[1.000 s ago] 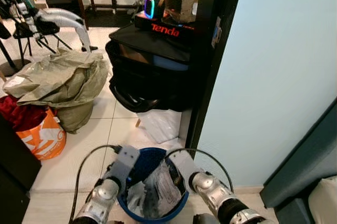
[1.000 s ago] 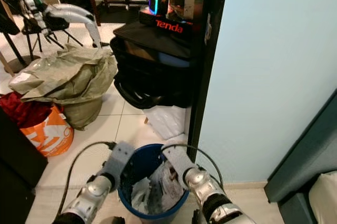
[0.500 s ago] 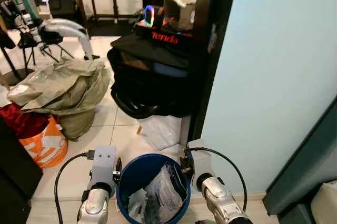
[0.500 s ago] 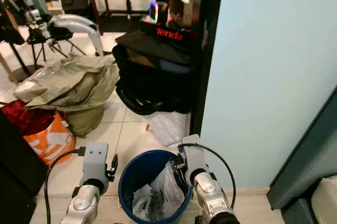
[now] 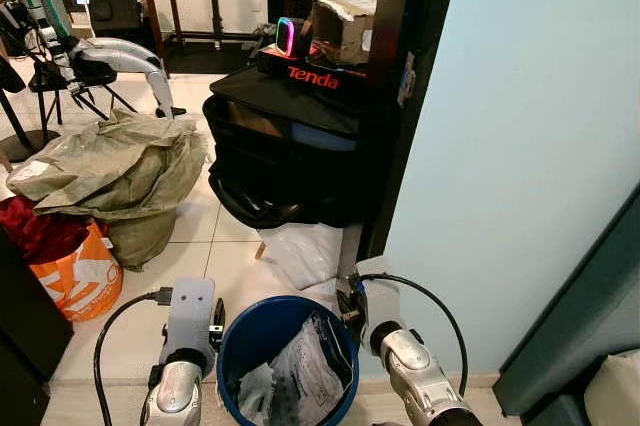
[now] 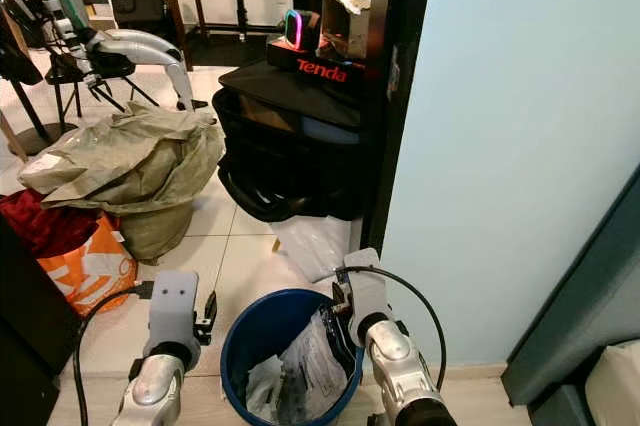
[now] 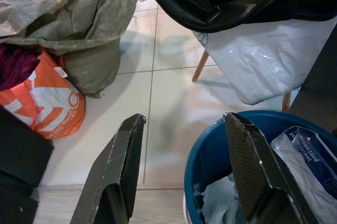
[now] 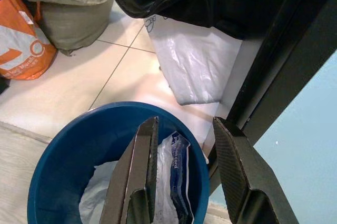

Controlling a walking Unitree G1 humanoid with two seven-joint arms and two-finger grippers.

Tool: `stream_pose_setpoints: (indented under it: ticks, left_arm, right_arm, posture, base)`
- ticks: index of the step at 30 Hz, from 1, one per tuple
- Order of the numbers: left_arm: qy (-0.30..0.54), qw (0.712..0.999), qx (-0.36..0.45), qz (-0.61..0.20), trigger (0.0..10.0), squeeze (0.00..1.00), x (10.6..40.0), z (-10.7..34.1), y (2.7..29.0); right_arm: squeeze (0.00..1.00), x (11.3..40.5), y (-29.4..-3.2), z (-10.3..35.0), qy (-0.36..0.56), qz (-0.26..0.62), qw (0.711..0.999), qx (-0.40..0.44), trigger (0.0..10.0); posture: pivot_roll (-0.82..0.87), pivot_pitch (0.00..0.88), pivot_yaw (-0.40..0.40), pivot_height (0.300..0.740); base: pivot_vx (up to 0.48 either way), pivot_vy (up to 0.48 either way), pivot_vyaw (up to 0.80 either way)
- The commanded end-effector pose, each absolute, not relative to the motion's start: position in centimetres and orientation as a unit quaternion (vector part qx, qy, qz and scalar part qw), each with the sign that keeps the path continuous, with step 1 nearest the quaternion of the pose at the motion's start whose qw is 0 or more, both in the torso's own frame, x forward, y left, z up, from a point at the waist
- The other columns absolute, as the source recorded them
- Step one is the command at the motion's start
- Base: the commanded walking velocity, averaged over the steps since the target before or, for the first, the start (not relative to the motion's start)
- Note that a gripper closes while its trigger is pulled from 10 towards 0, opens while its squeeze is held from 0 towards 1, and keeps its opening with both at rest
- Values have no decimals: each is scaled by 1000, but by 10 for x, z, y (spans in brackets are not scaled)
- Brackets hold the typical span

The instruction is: Clean up the room

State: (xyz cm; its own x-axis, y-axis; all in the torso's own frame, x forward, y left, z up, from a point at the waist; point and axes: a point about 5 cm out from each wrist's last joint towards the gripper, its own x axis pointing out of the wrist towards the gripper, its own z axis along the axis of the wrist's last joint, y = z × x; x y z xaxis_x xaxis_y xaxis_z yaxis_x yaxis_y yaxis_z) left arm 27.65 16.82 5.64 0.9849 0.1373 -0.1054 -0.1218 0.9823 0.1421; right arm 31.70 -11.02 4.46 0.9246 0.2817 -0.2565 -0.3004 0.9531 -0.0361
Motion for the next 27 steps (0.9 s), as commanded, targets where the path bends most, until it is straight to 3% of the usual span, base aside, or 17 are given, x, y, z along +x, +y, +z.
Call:
stream_pose_setpoints:
  ticks: [1,17,27]
  left_arm:
    - [56,994,80,56,10000,0,279,61,169]
    - [48,994,86,48,10000,0,283,68,170]
    - [47,994,87,48,10000,0,282,69,171]
  right_arm:
    - [0,314,-113,41,130,135,982,-26,10000]
    - [0,311,-114,40,131,136,982,-28,10000]
    - [0,310,-111,42,119,143,982,-29,10000]
  posture:
    - [2,37,-69,605]
    - [5,32,-66,675]
    - [7,27,-66,675]
  base:
    - [0,0,0]
    - [0,0,0]
    - [0,0,0]
